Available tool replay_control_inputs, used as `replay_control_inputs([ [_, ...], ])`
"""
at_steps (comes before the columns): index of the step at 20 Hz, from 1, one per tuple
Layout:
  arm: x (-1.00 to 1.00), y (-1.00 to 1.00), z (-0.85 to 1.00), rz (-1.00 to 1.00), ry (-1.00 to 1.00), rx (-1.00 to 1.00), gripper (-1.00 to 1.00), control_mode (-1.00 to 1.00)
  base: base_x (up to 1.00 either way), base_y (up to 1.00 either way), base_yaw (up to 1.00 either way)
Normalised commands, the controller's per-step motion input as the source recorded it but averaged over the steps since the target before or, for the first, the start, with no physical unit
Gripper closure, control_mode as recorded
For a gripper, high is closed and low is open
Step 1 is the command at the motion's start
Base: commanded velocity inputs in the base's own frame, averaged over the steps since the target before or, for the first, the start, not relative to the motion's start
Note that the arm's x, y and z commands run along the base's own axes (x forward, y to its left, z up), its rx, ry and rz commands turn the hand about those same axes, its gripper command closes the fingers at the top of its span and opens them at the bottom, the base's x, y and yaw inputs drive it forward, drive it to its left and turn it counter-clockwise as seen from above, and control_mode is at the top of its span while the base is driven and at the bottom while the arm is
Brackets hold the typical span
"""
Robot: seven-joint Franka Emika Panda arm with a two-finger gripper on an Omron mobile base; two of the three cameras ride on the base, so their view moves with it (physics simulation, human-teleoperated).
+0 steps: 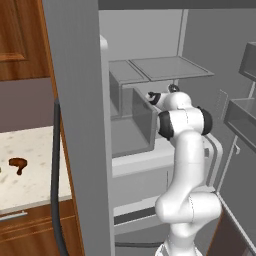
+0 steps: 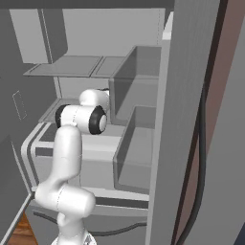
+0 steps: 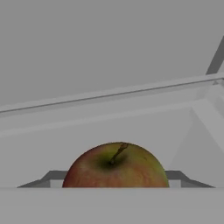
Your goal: Open the fridge, remove the apple, lemon wedge, and chicken drumstick, and place them on any counter.
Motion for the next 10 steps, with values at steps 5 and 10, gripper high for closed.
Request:
replay_control_inputs([
  [5, 0.06, 0.0, -0.2, 0.0, 0.03, 0.0, 1.0, -1.0, 0.0, 0.0, 0.0],
  [10, -0.01, 0.0, -0.25, 0.0, 0.03, 0.0, 1.0, -1.0, 0.0, 0.0, 0.0],
])
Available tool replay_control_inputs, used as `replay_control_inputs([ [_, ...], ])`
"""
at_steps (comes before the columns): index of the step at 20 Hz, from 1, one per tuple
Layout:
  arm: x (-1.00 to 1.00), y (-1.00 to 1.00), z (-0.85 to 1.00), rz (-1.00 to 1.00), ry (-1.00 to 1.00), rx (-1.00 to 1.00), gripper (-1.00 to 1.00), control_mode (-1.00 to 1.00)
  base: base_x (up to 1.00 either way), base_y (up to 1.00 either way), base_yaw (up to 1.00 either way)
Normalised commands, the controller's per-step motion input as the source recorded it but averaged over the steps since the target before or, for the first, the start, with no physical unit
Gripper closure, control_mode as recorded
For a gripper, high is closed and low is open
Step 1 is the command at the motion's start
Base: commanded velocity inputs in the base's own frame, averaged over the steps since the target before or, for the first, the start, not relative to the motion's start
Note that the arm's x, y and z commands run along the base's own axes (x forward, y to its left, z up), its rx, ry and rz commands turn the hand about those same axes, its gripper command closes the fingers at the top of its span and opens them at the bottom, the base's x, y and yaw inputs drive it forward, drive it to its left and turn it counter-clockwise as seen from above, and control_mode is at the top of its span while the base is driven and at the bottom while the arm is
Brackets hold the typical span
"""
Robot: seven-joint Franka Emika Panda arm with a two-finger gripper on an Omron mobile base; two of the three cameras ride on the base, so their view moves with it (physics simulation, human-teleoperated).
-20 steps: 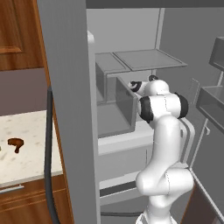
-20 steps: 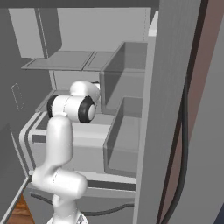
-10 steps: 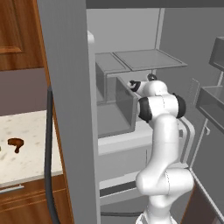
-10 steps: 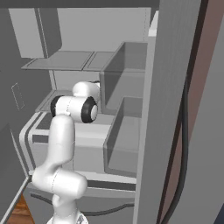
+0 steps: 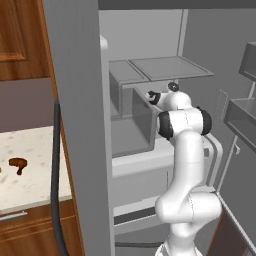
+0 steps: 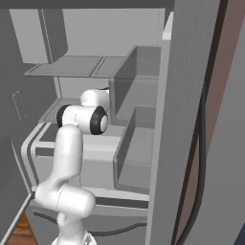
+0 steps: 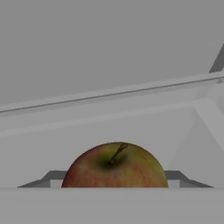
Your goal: Open the fridge, remove the apple, lemon wedge, and chicken drumstick, and place them on any counter.
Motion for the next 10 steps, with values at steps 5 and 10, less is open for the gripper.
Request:
replay_control_inputs([
  [5, -0.19, 0.0, -0.13, 0.0, 0.01, 0.0, 1.0, -1.0, 0.0, 0.0, 0.0],
  [10, -0.43, 0.0, -0.21, 0.0, 0.0, 0.01, 1.0, -1.0, 0.0, 0.0, 0.0],
])
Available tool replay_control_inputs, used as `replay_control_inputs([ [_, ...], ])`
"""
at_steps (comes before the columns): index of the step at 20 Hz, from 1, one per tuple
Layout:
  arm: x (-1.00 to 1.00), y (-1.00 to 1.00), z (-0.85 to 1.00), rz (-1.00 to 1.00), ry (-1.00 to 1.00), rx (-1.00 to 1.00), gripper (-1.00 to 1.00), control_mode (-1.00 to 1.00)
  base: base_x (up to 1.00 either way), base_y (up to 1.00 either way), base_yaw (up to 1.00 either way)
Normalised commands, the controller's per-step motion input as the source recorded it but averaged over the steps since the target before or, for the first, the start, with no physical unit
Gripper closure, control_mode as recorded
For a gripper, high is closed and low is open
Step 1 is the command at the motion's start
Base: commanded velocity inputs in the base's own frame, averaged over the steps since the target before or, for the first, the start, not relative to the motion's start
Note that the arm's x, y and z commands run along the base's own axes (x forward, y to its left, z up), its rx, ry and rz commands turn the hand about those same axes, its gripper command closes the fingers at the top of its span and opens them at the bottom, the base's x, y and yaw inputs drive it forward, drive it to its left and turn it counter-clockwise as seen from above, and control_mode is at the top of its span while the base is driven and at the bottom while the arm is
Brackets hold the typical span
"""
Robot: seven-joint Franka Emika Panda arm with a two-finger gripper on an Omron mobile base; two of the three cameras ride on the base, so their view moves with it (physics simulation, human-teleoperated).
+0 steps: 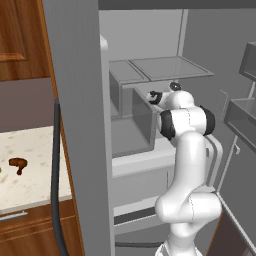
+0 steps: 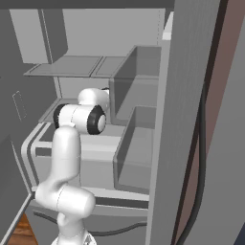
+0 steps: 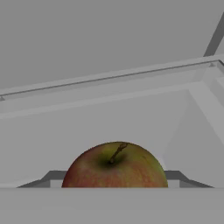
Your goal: Open the fridge, remove the apple, lemon wedge, and chicken drumstick, and place them on any counter.
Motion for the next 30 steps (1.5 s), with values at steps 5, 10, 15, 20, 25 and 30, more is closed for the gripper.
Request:
replay_control_inputs([
  [5, -0.6, 0.0, -0.1, 0.0, 0.0, 0.03, 1.0, -1.0, 0.0, 0.0, 0.0],
  [10, -0.7, -0.01, 0.18, 0.01, 0.0, 0.01, 1.0, -1.0, 0.0, 0.0, 0.0],
  [15, -0.87, -0.07, 0.44, 0.0, 0.0, 0.0, 1.0, -1.0, 0.0, 0.0, 0.0],
  [20, -0.89, -0.02, 0.47, 0.01, 0.0, 0.0, 1.0, -1.0, 0.0, 0.0, 0.0],
  [25, -0.87, 0.0, 0.41, 0.02, 0.0, 0.0, 1.0, -1.0, 0.0, 0.0, 0.0],
  [30, -0.83, 0.02, 0.46, 0.04, 0.0, 0.0, 1.0, -1.0, 0.0, 0.0, 0.0],
])
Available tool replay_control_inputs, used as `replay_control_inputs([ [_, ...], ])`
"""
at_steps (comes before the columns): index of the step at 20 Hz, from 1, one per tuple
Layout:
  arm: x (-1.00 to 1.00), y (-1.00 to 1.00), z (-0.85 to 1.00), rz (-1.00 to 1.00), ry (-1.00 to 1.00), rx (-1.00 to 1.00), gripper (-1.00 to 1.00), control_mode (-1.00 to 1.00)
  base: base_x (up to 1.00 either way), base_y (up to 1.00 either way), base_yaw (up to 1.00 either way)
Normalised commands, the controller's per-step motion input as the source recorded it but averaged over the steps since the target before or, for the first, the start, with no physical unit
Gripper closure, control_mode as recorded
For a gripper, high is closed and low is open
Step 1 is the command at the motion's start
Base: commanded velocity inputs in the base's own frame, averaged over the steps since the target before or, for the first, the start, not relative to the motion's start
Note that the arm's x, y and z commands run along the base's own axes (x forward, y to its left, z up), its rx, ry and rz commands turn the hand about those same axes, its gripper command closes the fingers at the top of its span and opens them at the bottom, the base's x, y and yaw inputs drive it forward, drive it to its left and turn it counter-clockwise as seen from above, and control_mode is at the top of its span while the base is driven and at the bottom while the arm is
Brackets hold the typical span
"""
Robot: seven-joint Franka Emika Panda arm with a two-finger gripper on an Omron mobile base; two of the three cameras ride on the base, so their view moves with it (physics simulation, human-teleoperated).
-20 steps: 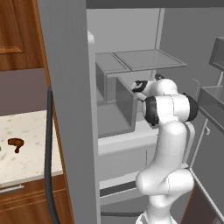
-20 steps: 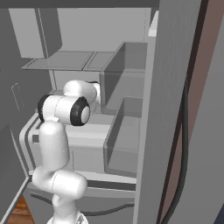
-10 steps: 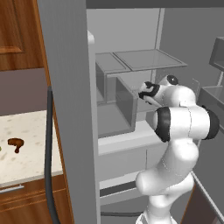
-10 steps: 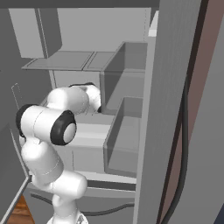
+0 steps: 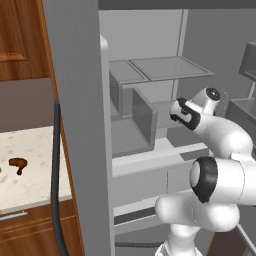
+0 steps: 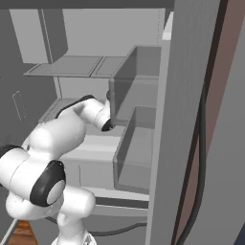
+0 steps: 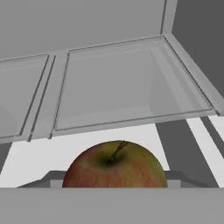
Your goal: Open the fridge, remove the apple, lemon wedge, and chicken drumstick, and place them on any counter.
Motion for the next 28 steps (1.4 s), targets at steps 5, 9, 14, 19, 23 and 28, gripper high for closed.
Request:
replay_control_inputs([
  [5, -0.68, 0.1, 0.6, 0.05, 0.0, 0.0, 1.0, -1.0, 0.0, 0.0, 0.0],
  [9, -0.7, 0.21, 0.53, 0.06, 0.01, 0.0, 1.0, -1.0, 0.0, 0.0, 0.0],
  [14, -0.75, 0.23, 0.47, 0.09, 0.08, 0.0, 1.0, -1.0, 0.0, 0.0, 0.0],
  [19, -0.61, 0.34, 0.36, 0.13, 0.15, 0.0, 1.0, -1.0, 0.0, 0.0, 0.0],
  [23, -0.68, 0.38, 0.35, 0.12, 0.12, 0.0, 1.0, -1.0, 0.0, 0.0, 0.0],
  [28, -0.76, 0.5, 0.23, 0.04, 0.02, -0.01, 1.0, -1.0, 0.0, 0.0, 0.0],
])
